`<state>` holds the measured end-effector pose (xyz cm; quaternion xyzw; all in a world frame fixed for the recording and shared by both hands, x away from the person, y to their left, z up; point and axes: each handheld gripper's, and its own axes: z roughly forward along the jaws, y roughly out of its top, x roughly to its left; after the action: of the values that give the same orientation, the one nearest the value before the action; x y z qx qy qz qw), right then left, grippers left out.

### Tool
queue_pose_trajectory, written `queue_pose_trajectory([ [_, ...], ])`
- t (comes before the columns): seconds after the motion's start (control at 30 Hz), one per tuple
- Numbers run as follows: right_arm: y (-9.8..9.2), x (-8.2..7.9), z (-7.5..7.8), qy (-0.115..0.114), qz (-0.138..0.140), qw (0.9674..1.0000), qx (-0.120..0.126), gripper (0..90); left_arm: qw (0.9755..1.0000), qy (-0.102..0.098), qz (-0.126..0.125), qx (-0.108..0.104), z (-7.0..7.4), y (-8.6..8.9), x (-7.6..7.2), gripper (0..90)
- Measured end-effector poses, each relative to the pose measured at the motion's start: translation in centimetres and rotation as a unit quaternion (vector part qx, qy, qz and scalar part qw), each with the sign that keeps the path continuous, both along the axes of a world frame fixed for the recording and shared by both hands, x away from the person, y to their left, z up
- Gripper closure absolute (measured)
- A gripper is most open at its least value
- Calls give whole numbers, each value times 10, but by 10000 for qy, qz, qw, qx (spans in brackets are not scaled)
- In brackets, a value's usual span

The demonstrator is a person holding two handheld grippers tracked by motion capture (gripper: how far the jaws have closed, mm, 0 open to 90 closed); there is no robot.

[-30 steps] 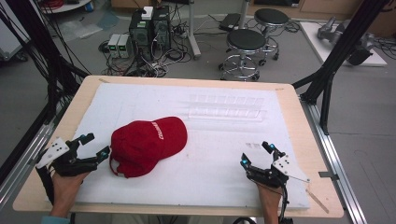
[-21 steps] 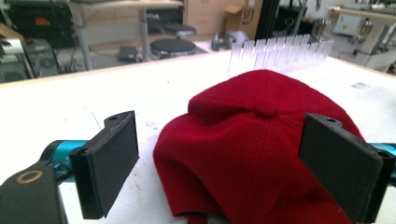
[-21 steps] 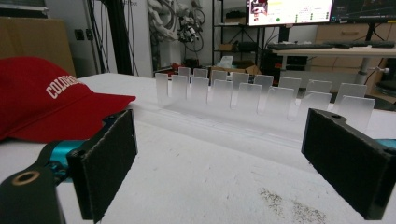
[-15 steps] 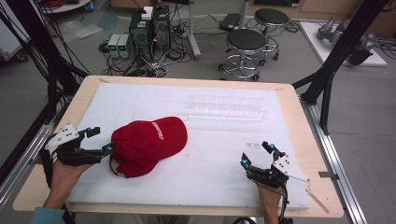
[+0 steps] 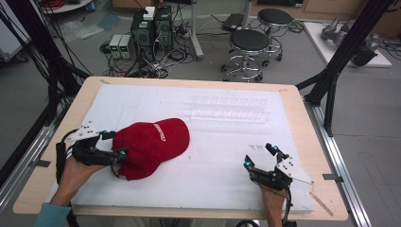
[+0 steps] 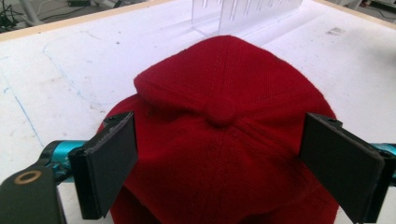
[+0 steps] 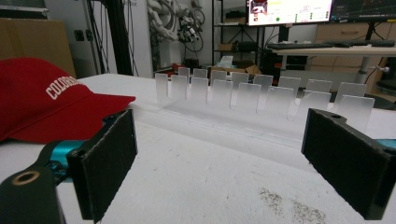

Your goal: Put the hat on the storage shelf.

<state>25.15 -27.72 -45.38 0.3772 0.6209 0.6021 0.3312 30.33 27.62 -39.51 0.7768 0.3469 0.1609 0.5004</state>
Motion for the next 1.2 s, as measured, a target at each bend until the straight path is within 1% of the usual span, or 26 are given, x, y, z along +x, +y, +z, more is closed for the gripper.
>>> queue_pose_trajectory([
  [0.1,0,0,0,-1,-2,10000,-14,95,10000,75,-29,12,-4,-2,1,122],
  [0.13,0,0,0,1,-6,10000,-17,94,9999,145,-47,37,-6,-5,3,122],
  [0.2,0,0,0,-3,-4,10000,-15,95,9998,180,-43,51,-8,-6,3,122],
  [0.3,0,0,0,7,-2,10000,-9,95,9996,220,-49,169,-11,-10,5,122],
  [0.37,0,0,0,3,-6,10000,-11,94,9991,279,-101,318,-13,-13,6,122],
  [0.4,0,0,0,3,-6,10000,-11,94,9991,279,-101,318,-13,-13,6,122],
  [0.43,0,0,0,2,-6,10000,-10,94,9988,366,-94,315,-17,-13,6,122],
  [0.53,0,0,0,7,-6,10000,-5,95,9987,393,-62,324,-21,-14,5,124],
  [0.57,0,0,0,12,-7,10000,1,94,9988,404,-29,289,-22,-14,4,129],
  [0.63,0,0,0,8,-8,10000,-1,95,9988,418,-24,249,-26,-13,3,132],
  [0.7,0,0,0,11,-7,10000,-1,94,9986,460,-61,255,-28,-13,3,132],
  [0.73,0,0,0,13,-6,10000,-1,94,9985,482,-65,267,-29,-13,3,146],
  [0.77,0,0,0,13,-9,10000,1,95,9985,472,-72,273,-29,-14,2,171],
  [0.8,0,0,0,11,-9,10000,0,94,9984,450,-108,315,-30,-15,2,215],
  [0.87,0,0,0,10,-9,10000,3,94,9983,456,-111,333,-30,-15,3,230],
  [0.9,0,0,0,13,-10,10000,0,95,9983,462,-131,322,-30,-15,3,306],
  [0.93,-1,1,0,-29,-18,10000,-23,95,9984,429,-133,339,-30,-15,3,306],
  [0.97,0,0,0,13,-11,10000,5,95,9985,387,-120,370,-30,-15,2,351],
  [1.0,0,0,0,9,-11,10000,2,95,9985,345,-124,401,-31,-15,2,446],
  [1.03,0,0,0,9,-11,10000,2,95,9985,345,-124,401,-31,-15,2,483],
  [1.07,0,0,0,10,-12,10000,-3,95,9983,335,-119,456,-31,-15,3,548],
  [1.1,0,0,0,10,-12,10000,-3,95,9982,325,-102,487,-31,-15,3,548],
  [1.13,0,0,0,10,-9,10000,1,94,9981,305,-77,526,-31,-15,3,638],
  [1.17,0,0,0,10,-9,10000,1,94,9981,318,-66,520,-31,-16,3,638],
  [1.2,0,0,0,-11,-15,10000,-12,94,9982,329,-15,494,-31,-16,3,676],
])
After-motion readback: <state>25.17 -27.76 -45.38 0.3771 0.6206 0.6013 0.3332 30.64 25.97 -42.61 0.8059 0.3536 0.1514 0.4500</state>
